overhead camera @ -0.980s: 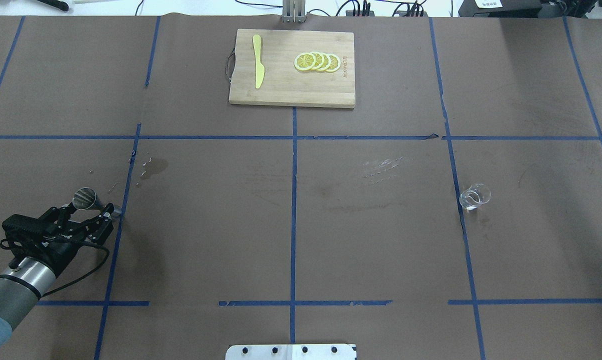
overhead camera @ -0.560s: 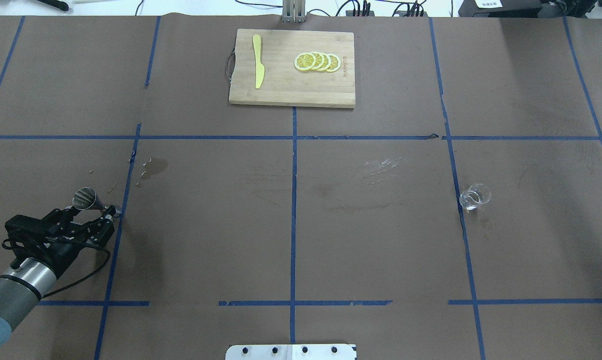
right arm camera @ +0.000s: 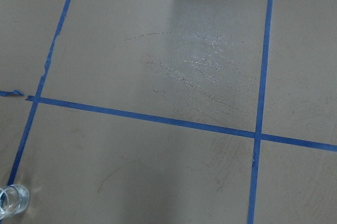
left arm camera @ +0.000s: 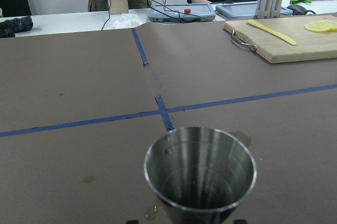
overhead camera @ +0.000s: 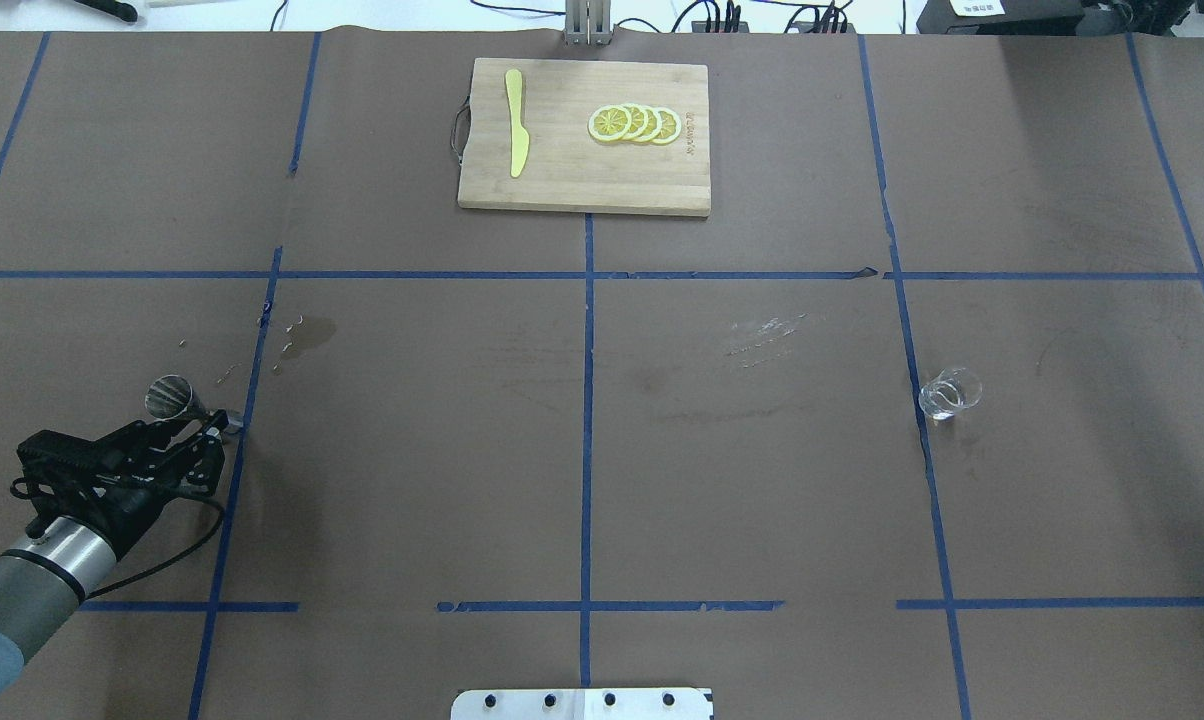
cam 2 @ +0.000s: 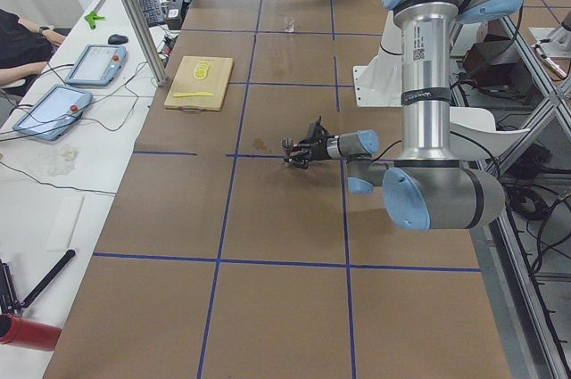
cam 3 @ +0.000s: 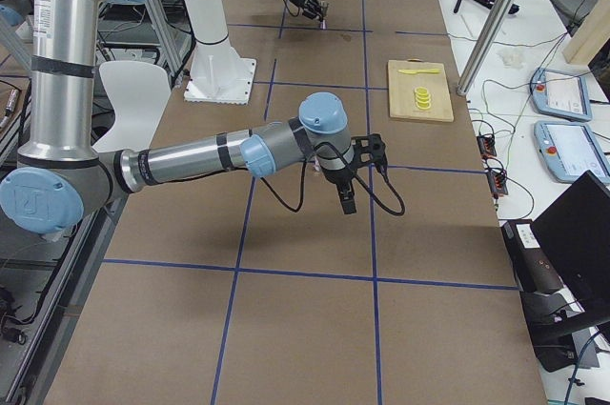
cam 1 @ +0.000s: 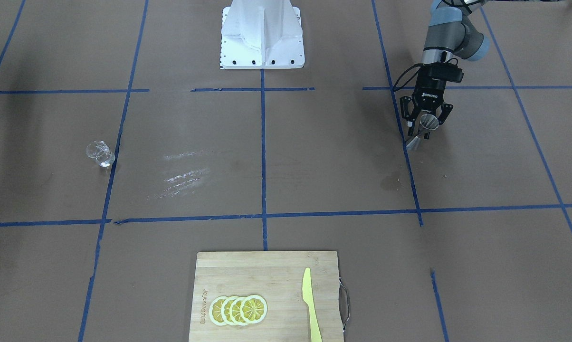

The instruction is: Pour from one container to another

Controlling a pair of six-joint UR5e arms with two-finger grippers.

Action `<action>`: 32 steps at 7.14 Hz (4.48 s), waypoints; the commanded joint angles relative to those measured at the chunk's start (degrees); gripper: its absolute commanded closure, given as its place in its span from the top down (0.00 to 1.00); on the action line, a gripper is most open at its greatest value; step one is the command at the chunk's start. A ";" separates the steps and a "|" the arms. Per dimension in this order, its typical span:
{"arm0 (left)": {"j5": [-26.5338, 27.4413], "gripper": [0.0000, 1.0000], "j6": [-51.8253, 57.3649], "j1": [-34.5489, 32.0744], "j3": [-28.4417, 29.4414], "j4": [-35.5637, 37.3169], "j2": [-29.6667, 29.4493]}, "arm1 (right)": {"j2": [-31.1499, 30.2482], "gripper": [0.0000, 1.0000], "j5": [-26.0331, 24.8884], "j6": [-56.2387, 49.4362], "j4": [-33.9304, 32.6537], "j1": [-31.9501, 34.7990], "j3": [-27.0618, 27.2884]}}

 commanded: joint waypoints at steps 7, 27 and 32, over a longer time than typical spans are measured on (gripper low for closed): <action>0.16 0.42 -0.02 -0.17 0.24 -0.42 -0.06 | 0.07 1.00 0.00 0.00 0.00 0.00 0.02; -24.60 0.00 53.95 -6.75 -1.69 -28.02 -7.00 | -0.01 1.00 0.00 0.00 -0.09 0.18 -0.34; -53.19 0.00 47.53 -20.29 -0.64 -10.50 -23.13 | -0.10 1.00 -0.35 0.26 -0.09 0.18 -0.51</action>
